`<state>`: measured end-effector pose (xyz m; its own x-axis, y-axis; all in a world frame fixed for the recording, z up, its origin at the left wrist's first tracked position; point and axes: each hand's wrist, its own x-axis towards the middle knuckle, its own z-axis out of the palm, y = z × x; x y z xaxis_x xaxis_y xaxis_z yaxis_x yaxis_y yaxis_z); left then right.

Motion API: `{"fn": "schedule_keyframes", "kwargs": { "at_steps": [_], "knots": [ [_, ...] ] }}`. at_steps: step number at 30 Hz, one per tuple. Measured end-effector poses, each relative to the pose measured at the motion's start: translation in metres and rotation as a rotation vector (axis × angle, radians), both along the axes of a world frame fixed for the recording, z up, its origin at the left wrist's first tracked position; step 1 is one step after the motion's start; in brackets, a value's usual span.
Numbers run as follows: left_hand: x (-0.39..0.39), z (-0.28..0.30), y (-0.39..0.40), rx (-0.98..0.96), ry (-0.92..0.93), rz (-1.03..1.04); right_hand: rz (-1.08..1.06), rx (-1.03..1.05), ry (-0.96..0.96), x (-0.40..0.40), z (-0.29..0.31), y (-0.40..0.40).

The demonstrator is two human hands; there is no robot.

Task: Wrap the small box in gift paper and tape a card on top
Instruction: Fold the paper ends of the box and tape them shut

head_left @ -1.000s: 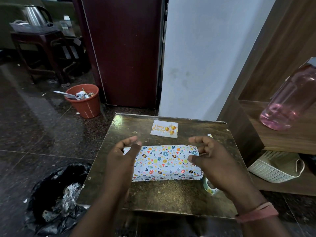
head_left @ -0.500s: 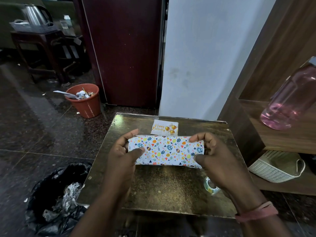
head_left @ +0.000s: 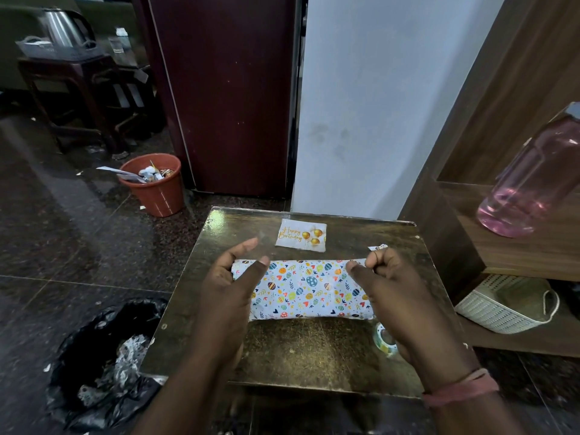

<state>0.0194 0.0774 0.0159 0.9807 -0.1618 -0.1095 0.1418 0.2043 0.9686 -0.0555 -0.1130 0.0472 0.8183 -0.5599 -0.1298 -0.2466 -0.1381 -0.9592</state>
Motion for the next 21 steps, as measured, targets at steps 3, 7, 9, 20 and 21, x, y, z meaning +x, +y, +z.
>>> {"fn": "schedule_keyframes", "kwargs": {
  "at_steps": [3,7,9,20,21],
  "knots": [
    [-0.001,0.001,-0.001,-0.022,-0.026,-0.025,-0.036,0.011,-0.013,0.001,-0.002,0.001],
    [0.001,-0.005,0.001,-0.019,-0.039,-0.043,-0.043,0.043,-0.022,0.002,-0.004,-0.001],
    [0.003,-0.007,0.002,-0.012,-0.063,-0.054,-0.024,0.06,-0.011,0.001,-0.004,-0.003],
    [0.004,-0.004,0.001,-0.014,-0.015,0.07,0.214,-0.018,-0.115,-0.002,-0.002,-0.009],
    [0.005,-0.004,0.002,-0.012,0.005,0.088,0.243,-0.04,-0.106,-0.002,-0.001,-0.009]
  ]
}}
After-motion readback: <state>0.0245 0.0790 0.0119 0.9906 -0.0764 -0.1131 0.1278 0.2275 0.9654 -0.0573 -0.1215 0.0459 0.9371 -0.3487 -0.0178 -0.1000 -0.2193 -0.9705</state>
